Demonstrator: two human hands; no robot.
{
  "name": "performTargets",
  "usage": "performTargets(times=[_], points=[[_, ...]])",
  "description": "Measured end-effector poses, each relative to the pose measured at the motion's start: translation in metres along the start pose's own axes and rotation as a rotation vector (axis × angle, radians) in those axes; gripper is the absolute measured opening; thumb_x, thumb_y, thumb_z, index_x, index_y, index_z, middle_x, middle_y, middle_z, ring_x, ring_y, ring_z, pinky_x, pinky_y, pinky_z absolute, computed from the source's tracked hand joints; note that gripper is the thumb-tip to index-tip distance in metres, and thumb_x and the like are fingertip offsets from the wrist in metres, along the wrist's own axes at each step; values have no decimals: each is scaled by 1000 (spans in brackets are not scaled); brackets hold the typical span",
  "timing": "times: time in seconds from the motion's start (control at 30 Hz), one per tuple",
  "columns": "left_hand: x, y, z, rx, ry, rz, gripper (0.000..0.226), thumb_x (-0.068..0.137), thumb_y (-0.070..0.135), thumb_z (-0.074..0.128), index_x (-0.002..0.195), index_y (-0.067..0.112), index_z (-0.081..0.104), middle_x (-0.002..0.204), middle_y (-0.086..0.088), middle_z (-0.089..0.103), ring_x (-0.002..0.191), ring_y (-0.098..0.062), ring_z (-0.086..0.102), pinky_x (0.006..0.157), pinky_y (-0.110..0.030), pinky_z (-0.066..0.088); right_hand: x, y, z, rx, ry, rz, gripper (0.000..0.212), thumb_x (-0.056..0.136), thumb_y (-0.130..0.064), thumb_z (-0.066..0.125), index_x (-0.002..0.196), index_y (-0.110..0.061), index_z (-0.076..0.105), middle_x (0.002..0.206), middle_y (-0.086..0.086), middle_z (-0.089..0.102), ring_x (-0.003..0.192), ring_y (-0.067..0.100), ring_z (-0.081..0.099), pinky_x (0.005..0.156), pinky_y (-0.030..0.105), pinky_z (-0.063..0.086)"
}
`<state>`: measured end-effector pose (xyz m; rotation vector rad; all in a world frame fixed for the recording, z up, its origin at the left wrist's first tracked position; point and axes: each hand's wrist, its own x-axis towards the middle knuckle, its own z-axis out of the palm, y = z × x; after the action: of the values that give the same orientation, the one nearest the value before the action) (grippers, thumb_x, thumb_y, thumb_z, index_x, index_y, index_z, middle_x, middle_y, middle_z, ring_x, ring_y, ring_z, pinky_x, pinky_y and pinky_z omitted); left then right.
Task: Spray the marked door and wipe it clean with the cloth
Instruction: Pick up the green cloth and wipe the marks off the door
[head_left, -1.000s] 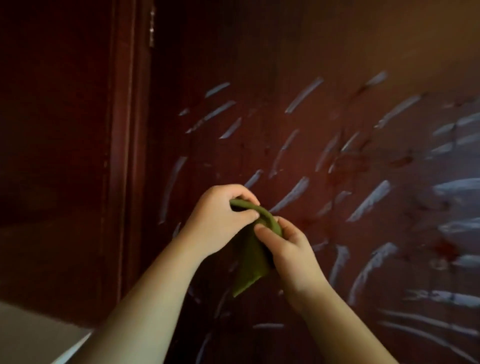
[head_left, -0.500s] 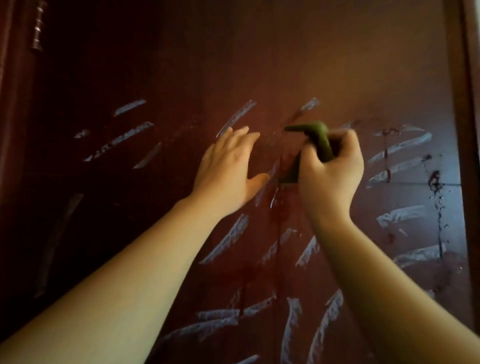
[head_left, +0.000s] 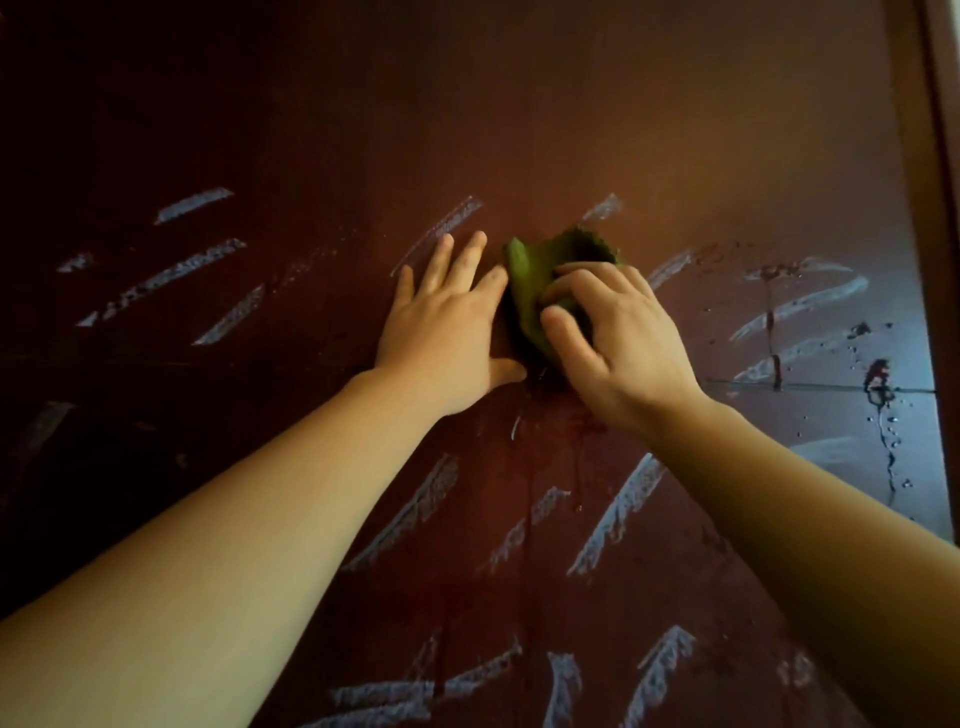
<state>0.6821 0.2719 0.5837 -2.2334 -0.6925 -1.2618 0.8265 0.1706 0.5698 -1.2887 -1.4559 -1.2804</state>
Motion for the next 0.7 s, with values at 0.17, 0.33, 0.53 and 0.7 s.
performTargets(times=[0.17,0.33,0.53,0.7], points=[[0,-5,4,-12,-3,-6,100,82,63,64,157,25,9,165,3,-16,151,-24,-18,122,-53,1,9,9,3,-123,8,-3,41,99,-29,42,133,-16,60,140,4,57,130,27,45,107,41,40],[-1,-8,9,-38,38,-2,100,81,63,64,156,24,12,166,5,-11,152,-21,-16,123,-51,0,12,3,24,-354,-61,12,60,100,-42,47,153,-17,36,159,6,34,146,29,29,114,43,29],[-3,-6,6,-33,55,-4,106,78,65,65,157,28,6,166,5,-9,152,-20,-13,123,-50,3,59,9,25,-352,-94,72,63,104,-44,33,159,-21,15,167,4,9,153,25,6,122,41,9],[-6,-4,10,-34,73,-9,104,80,65,64,157,29,3,166,5,-9,152,-21,-14,124,-49,2,64,48,4,-314,-18,403,63,103,-44,29,160,-24,9,167,7,-3,153,27,-6,124,45,6]])
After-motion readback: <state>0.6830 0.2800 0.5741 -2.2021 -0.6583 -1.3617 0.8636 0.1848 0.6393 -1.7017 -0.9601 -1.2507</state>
